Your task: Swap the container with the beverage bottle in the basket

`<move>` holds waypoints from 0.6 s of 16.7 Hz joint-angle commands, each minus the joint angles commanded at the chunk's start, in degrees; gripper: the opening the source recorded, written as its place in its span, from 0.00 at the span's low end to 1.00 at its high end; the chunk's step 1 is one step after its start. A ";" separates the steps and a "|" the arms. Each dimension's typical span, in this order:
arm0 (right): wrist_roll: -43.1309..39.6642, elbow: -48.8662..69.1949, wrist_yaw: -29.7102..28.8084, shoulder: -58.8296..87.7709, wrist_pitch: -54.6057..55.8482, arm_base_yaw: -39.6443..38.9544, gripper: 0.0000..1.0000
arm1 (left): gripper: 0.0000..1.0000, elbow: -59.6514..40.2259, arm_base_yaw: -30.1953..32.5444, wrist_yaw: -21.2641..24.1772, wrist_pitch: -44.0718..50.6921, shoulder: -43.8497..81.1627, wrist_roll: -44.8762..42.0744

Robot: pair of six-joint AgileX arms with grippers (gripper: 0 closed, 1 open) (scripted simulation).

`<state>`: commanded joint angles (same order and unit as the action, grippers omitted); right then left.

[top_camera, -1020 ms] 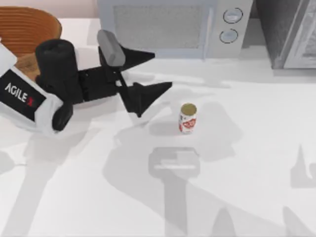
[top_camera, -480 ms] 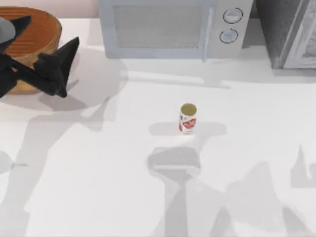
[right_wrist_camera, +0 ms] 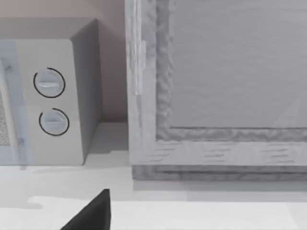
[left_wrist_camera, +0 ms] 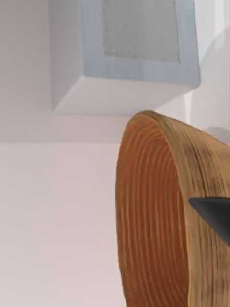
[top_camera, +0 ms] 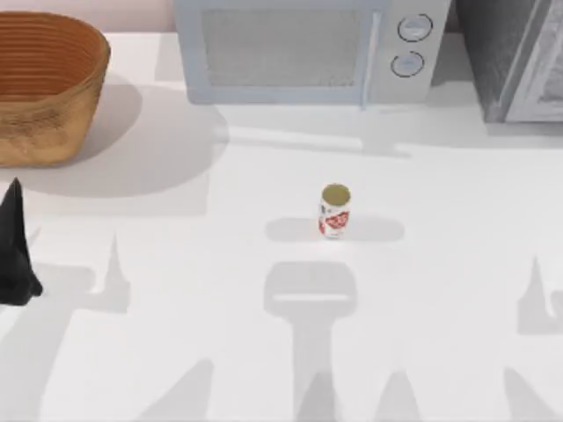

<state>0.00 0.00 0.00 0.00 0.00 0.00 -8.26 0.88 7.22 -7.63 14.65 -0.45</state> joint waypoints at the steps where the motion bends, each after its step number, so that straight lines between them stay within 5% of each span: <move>1: 0.00 0.00 0.00 0.00 0.00 0.00 1.00 | 1.00 2.12 -0.28 -1.85 1.98 -3.94 0.12; 5: 0.00 0.00 0.00 0.00 0.00 0.00 1.00 | 1.00 7.60 -0.84 -6.64 7.03 -13.51 0.42; 10: 0.00 0.00 0.00 0.00 0.00 0.00 1.00 | 1.00 8.26 -0.88 -7.22 7.63 -14.65 0.45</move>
<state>0.00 0.00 0.00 0.00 0.00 0.00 0.00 0.00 0.00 0.00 0.00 0.00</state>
